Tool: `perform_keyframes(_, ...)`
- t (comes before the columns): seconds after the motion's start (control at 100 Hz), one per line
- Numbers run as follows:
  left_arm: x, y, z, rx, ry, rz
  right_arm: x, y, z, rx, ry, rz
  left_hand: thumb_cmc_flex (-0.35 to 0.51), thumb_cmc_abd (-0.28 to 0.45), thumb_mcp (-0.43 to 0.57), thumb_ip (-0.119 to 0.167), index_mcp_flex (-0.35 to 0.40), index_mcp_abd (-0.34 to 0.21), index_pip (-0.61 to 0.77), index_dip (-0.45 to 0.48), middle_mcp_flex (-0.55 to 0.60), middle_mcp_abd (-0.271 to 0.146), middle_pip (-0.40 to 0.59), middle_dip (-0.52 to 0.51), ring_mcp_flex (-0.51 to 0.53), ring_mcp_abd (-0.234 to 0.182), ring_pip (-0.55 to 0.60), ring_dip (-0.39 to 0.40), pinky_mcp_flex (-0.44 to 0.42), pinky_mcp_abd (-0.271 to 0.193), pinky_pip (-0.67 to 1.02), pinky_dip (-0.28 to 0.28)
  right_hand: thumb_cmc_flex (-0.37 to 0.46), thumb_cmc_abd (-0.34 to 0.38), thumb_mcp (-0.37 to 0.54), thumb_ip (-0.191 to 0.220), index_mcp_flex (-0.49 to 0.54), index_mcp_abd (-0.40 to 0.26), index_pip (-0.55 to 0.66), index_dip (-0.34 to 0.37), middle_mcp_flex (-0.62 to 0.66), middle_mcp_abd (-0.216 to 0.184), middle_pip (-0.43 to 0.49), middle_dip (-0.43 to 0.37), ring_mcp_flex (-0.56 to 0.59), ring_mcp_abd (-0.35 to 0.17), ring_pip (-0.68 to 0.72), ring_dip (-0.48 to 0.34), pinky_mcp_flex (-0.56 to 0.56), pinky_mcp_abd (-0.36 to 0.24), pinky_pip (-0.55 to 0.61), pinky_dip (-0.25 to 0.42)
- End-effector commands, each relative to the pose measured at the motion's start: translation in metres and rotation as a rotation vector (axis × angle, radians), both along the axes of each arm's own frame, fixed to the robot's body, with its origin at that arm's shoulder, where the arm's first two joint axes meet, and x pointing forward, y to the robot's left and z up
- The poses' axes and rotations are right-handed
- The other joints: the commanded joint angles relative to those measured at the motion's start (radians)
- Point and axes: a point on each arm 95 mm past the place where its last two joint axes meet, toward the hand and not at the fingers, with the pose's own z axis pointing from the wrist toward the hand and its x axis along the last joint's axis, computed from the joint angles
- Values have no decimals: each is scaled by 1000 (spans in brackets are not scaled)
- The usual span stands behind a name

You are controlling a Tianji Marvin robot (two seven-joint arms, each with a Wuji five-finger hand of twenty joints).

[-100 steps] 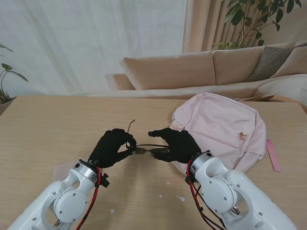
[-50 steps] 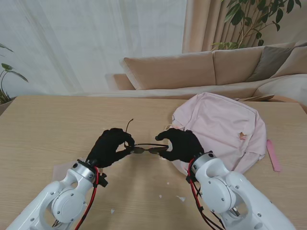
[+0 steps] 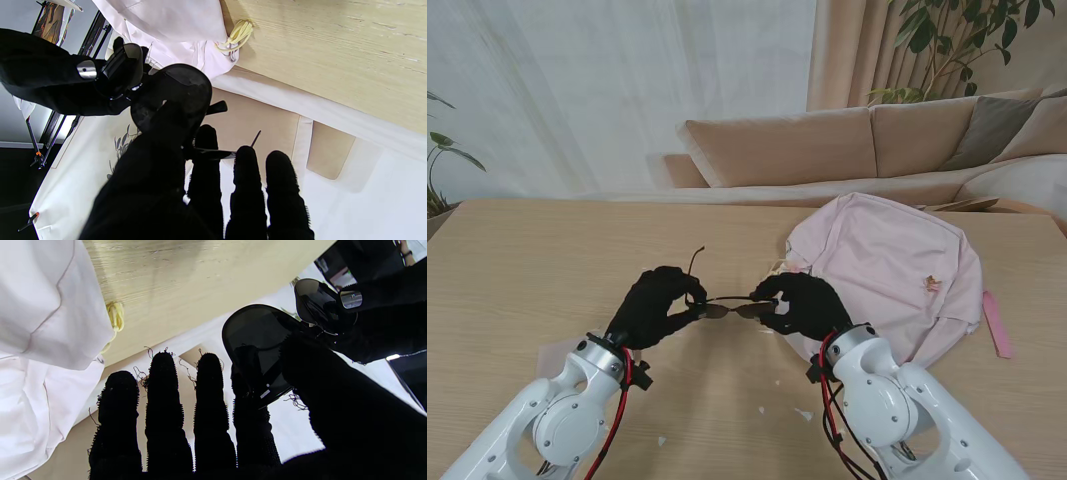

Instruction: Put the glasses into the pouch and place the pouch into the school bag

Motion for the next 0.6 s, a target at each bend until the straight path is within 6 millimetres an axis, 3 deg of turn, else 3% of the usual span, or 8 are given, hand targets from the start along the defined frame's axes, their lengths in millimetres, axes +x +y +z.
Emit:
perform_keyframes(0.0,-3,-3,1,-3,7,-12,-3,4,-5,10,21,18,55,26,85,22,74,-55,72,62,0,20,7,15,-6,5,10,25,-11,2,20,-15,46,-31,11,-55,20,-46,59,-50,31,-20,17,9,36,-14,18,12,13,2,38,5)
perform_keyframes(0.11,-2,-4,2,-4,6,-12,-2,5,-6,53,31,14,55,25,84,22,73,-55,71,62,-1,20,6,14,-7,5,9,25,-11,2,20,-15,126,-49,-10,-86,31,-111,258,-186,91,-20,25,13,81,-7,51,22,32,7,58,2)
perform_keyframes(0.25,-1,-4,2,2,5,-13,-1,7,-7,91,32,10,54,27,83,22,70,-58,69,61,-3,20,3,14,-8,4,8,24,-11,2,20,-15,202,24,-6,-82,158,-135,331,-225,213,-21,8,19,139,2,90,32,60,17,81,2)
perform_keyframes(0.4,-1,-4,3,0,4,-11,-1,9,-8,149,42,-3,53,33,77,21,64,-66,57,43,-5,21,-1,12,-10,5,6,23,-14,2,15,-17,230,43,16,-72,198,-80,378,-177,301,0,27,57,192,10,144,47,94,28,111,2)
perform_keyframes(0.59,-2,-3,4,-3,5,-9,1,12,-12,226,54,-27,78,47,34,25,27,-78,2,-92,-18,21,-44,-7,-16,3,-19,9,-19,10,2,-24,252,10,61,-80,227,-22,388,-104,351,60,69,84,267,21,207,64,163,48,155,0)
